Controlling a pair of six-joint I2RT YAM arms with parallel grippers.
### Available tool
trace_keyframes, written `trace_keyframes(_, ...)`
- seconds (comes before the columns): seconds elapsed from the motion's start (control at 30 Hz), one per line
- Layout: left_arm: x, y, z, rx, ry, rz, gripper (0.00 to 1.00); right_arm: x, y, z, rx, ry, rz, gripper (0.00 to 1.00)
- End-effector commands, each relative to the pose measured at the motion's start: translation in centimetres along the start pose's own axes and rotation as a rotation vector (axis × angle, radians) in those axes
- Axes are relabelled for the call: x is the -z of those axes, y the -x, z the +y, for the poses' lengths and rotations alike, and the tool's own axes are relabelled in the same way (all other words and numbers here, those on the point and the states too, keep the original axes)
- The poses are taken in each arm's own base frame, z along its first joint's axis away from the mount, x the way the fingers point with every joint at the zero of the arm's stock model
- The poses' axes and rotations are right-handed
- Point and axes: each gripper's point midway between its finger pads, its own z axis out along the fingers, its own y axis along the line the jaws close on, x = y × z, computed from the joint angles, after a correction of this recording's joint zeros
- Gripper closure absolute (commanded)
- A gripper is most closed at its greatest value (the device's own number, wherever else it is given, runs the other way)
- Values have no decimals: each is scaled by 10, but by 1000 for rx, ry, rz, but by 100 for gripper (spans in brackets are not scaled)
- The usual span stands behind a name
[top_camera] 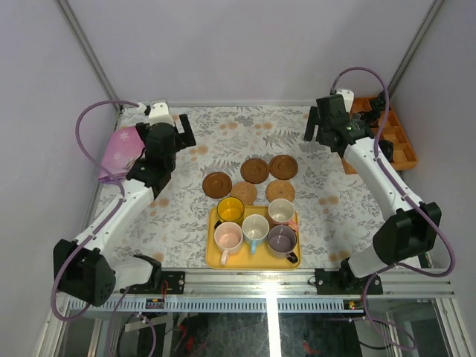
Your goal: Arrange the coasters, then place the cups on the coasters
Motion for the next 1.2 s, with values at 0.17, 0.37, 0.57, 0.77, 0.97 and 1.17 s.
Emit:
trace_keyframes(0.17,-29,-22,-33,35,-91,90,0,31,8,-21,-21,-9,-85,1)
trace_keyframes(0.37,-25,-43,-57,41,-201,235,0,15,5,0,-8,73,-90,1)
trace_keyframes(0.57,-20,-50,-55,126,-188,238,0,2,-10,10,106,104,9,1)
trace_keyframes(0.77,-14,-27,-54,126,-188,196,0,12,9,6,67,92,-64,1)
trace_keyframes(0.97,-21,-37,-48,72,-149,232,0,6,9,8,112,97,-32,1)
trace_keyframes(1.17,-29,-65,-58,72,-188,300,0,-14,-1,25,23,177,61,1)
